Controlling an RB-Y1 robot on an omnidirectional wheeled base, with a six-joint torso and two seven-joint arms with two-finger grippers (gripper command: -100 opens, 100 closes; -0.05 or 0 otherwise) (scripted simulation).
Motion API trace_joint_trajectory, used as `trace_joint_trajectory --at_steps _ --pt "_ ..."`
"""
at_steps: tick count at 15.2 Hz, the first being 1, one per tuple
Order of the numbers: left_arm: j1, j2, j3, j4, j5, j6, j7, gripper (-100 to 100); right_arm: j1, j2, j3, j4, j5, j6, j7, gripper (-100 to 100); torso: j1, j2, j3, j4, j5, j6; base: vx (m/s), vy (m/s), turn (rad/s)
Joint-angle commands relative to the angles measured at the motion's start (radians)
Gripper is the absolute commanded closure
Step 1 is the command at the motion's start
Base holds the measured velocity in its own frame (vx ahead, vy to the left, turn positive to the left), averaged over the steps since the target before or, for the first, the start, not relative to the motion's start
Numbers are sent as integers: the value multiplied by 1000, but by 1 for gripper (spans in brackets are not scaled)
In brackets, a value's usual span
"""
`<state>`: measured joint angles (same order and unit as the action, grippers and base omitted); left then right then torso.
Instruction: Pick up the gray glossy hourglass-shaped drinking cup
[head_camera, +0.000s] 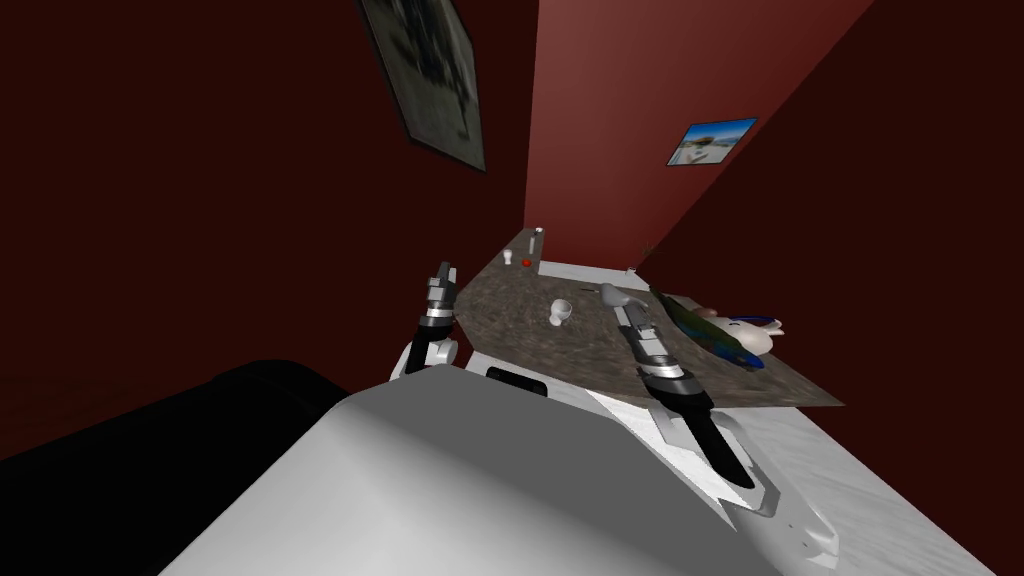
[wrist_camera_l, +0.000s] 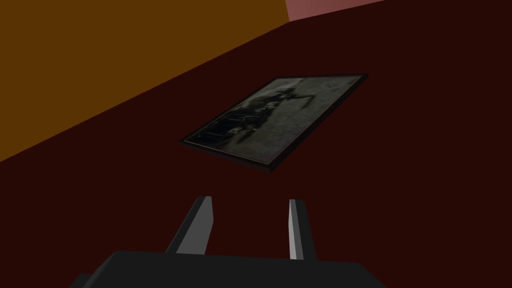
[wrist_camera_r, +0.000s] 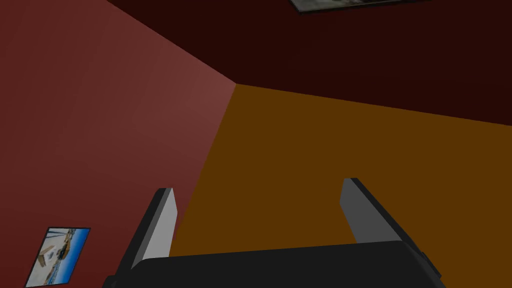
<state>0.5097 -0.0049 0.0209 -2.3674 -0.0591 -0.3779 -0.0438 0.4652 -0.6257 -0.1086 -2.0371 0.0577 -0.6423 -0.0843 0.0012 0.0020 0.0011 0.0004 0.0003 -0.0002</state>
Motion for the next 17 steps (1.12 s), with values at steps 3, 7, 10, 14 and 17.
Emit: trace_joint_trajectory --at_steps 3,7,10,14,17 --pt "0 0 0 0 0 0 0 0 15 -94 -6 41 35 -4 -27 -100 0 0 0 0 0 0 -21 21 79" --pt "0 0 0 0 0 0 0 0 26 -186 -8 65 56 -5 -42 -100 0 -1 -1 0 0 0 -15 25 84" --pt "0 0 0 0 0 0 0 0 38 -254 -10 90 78 -5 -58 -100 0 -1 -1 0 0 0 -10 25 92" --pt "0 0 0 0 0 0 0 0 52 -336 -11 114 101 -5 -74 -100 0 -2 -1 0 0 0 2 16 72" --pt "0 0 0 0 0 0 0 0 67 -403 -12 138 123 -4 -90 -100 0 -3 -2 -1 0 0 9 17 103"
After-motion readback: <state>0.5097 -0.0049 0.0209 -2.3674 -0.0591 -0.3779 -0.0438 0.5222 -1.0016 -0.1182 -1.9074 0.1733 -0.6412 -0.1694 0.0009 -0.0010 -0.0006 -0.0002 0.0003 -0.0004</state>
